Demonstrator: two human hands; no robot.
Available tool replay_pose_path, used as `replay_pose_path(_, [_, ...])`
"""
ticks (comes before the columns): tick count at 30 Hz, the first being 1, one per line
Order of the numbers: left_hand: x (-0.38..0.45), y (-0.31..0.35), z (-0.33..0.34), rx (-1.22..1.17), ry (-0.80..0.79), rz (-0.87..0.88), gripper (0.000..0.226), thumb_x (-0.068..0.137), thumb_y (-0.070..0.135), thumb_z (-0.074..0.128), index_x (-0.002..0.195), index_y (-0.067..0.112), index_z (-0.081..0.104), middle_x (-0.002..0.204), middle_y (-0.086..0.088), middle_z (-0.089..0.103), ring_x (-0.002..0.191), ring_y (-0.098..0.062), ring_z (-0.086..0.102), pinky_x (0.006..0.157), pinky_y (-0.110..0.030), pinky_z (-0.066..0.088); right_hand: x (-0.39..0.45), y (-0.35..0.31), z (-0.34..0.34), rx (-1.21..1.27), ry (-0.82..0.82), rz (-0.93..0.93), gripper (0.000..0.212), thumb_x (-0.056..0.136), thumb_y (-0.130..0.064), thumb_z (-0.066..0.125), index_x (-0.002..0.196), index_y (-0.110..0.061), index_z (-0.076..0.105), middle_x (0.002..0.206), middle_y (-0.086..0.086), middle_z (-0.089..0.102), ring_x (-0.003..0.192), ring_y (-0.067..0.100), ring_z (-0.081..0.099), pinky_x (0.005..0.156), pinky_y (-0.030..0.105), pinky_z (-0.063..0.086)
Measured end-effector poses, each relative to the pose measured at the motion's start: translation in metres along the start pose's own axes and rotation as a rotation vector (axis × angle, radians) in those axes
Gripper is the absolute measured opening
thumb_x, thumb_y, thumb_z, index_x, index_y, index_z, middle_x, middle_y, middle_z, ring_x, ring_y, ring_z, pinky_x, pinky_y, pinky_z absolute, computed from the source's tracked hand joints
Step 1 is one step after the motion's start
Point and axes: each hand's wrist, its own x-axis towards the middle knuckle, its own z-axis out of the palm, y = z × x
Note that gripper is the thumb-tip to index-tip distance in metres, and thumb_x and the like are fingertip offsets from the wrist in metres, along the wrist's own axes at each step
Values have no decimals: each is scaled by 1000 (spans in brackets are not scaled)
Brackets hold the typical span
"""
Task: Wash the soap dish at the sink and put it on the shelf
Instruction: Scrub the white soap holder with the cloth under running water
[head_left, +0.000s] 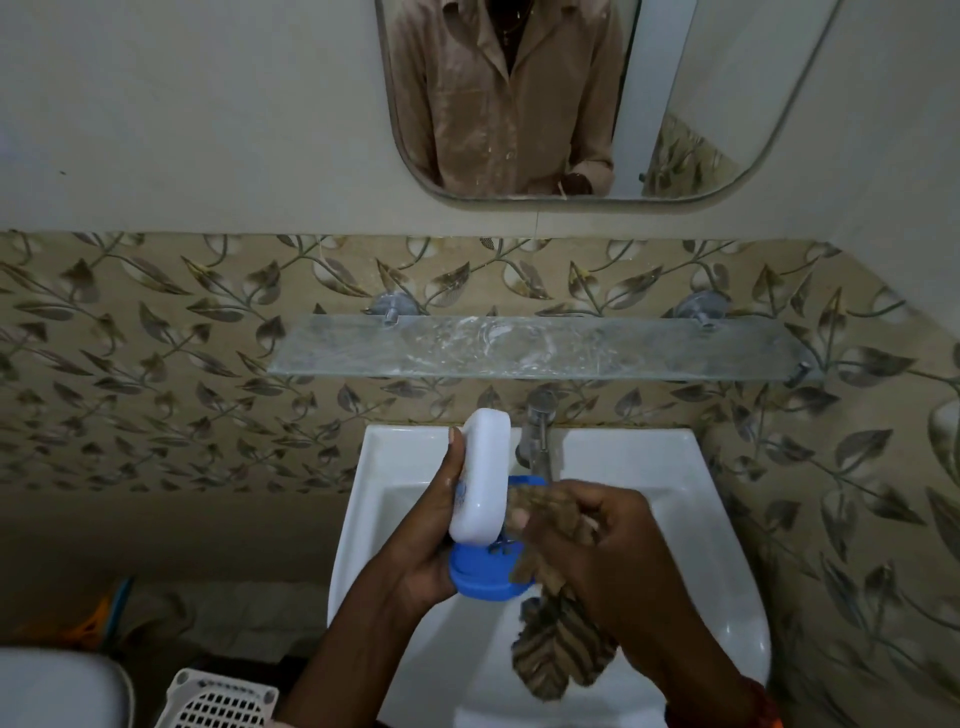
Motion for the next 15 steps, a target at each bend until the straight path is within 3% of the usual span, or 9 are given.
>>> replay_pose_path(2, [-3,2,-1,-16,-11,-16,70,62,65,80,99,6,80,98,-19,76,91,-33,71,93,-47,54,0,-8,-10,-108,178,-200,4,89,-24,73,87,-25,76,79,-3,77,70,12,74,63,22,58])
replay_pose_path(4, [-4,4,3,-51,-23,-44,72,64,64,80,106,5,78,106,-19,74,100,-34,67,106,-49,45,2,-16,-15,-285,231,-481,10,93,-19,67,98,-21,75,92,-6,72,83,11,70,71,21,56])
replay_pose_path(5, [-6,5,8,-67,-43,-52,71,70,65,78,110,5,76,106,-19,73,99,-33,67,104,-48,48,-1,-19,-12,-386,169,-606,16,93,-14,66,106,-17,74,100,-4,69,88,10,68,74,21,55])
replay_pose_path(8, [-10,8,16,-54,-115,-112,72,80,68,71,107,1,68,90,-20,72,82,-31,72,76,-42,61,-12,-14,-3,-718,-120,-833,26,91,-17,66,117,-19,72,116,-2,63,83,8,66,74,15,56])
replay_pose_path(11, [-15,4,12,17,-152,-113,67,85,65,68,112,4,69,99,-17,71,91,-29,70,84,-40,57,-4,-13,-12,-795,-165,-868,28,92,-21,63,119,-21,72,119,-2,65,78,10,67,66,23,60])
replay_pose_path(13, [-16,-2,12,77,-137,-64,52,89,60,63,105,13,79,101,-9,77,94,-25,73,85,-39,58,13,-20,-20,-721,-30,-829,28,91,-12,64,117,-12,74,118,5,68,88,15,69,73,31,62])
replay_pose_path(15, [-16,-5,11,42,-132,-85,55,89,61,63,106,12,81,104,-13,78,95,-30,74,87,-45,58,24,-24,-25,-623,35,-761,31,86,1,68,115,-5,74,115,9,68,98,20,68,81,36,61])
